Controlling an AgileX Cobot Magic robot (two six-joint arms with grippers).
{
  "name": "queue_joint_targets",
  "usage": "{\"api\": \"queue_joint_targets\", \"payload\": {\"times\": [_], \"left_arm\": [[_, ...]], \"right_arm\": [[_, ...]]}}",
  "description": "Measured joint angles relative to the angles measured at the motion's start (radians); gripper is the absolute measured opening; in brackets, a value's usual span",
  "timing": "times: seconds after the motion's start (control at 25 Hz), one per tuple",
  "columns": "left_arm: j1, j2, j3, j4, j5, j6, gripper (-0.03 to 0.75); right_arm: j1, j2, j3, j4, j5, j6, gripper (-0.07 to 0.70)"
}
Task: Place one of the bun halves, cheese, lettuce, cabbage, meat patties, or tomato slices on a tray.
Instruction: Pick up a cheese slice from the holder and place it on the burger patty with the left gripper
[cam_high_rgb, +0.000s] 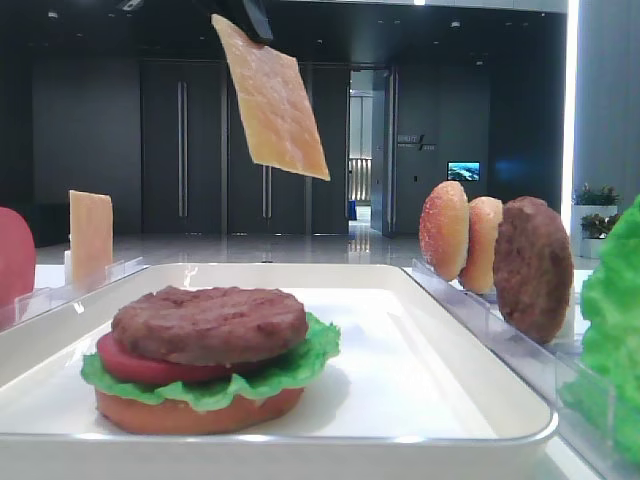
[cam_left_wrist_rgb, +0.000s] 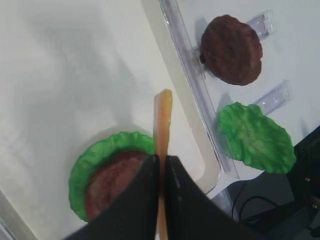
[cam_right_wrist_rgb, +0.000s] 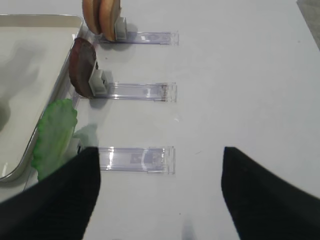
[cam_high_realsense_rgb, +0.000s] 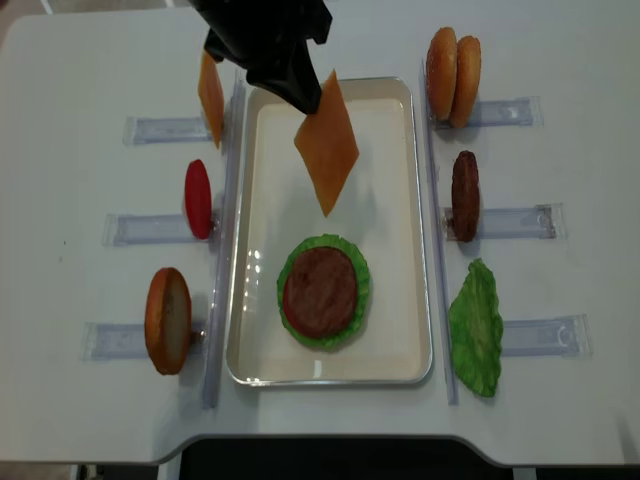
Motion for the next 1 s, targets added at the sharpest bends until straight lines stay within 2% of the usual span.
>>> {"api": "queue_joint_targets", "payload": {"times": [0.28, 0.6, 1.0], "left_arm": [[-0.093, 0.0, 0.0, 0.0, -0.034, 0.001, 0.01], [-0.135, -0.013, 0.007, 0.0, -0.048, 0.001, 0.01], [-0.143, -0.144, 0.218, -0.016, -0.159, 0.001, 0.01]], "right_arm": [[0.0, 0.0, 0.0, 0.0, 0.0, 0.0, 0.486], [0.0, 0.0, 0.0, 0.0, 0.0, 0.0, 0.486], [0.0, 0.0, 0.0, 0.004, 0.0, 0.0, 0.486]]}}
